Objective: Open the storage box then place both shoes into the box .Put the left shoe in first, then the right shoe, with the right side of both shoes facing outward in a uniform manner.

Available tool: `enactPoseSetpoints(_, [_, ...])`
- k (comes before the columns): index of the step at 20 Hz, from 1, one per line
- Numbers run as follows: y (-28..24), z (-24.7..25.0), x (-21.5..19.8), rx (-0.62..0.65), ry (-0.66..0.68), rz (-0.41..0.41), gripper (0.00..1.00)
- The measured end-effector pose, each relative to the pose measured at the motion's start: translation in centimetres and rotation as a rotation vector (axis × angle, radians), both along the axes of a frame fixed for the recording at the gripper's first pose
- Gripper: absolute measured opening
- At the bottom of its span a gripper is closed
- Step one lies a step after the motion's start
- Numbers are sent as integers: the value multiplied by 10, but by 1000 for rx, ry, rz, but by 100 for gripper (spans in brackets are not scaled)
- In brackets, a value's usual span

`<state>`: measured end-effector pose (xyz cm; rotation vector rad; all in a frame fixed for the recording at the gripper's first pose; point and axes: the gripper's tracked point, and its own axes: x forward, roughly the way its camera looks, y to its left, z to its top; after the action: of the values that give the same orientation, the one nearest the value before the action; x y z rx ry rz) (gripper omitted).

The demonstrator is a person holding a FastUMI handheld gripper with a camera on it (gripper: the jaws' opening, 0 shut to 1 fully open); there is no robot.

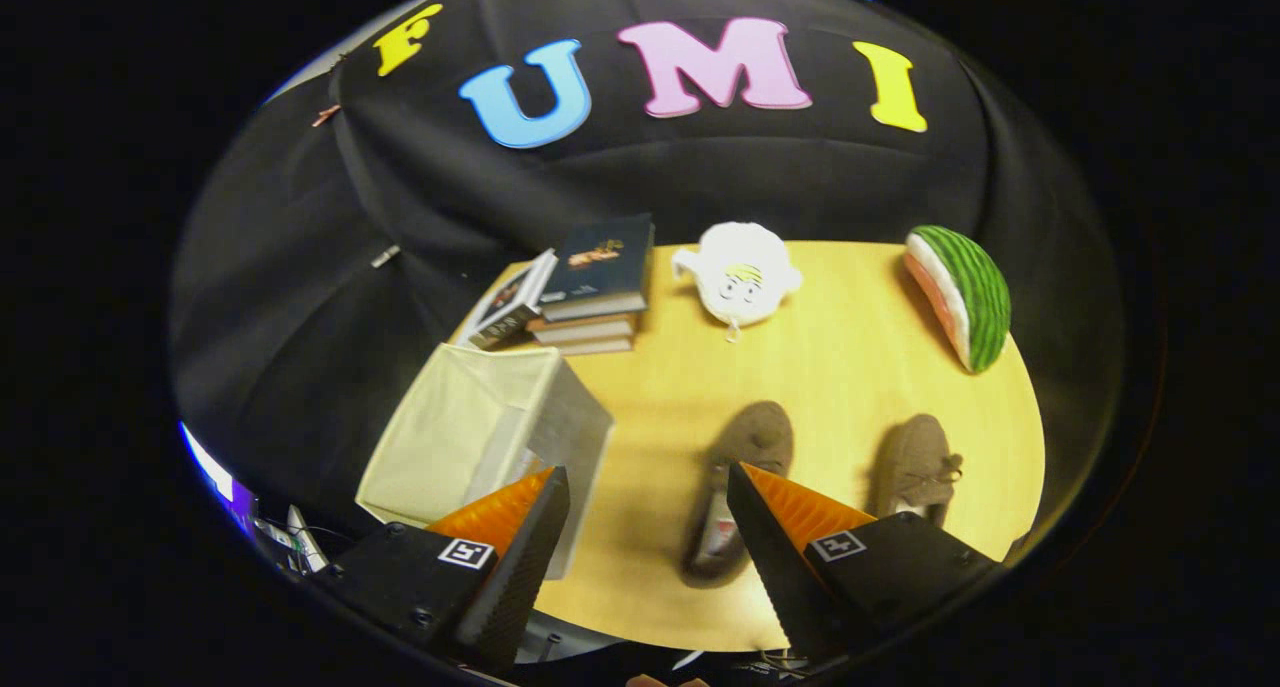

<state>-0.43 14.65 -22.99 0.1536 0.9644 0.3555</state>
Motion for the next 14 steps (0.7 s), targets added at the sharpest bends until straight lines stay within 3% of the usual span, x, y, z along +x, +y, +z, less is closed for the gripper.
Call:
enactPoseSetpoints(8, [-58, -95, -17, -125, 188, -83, 98])
enactPoseSetpoints(14, [-66, -140, 9, -144, 223, -153, 98])
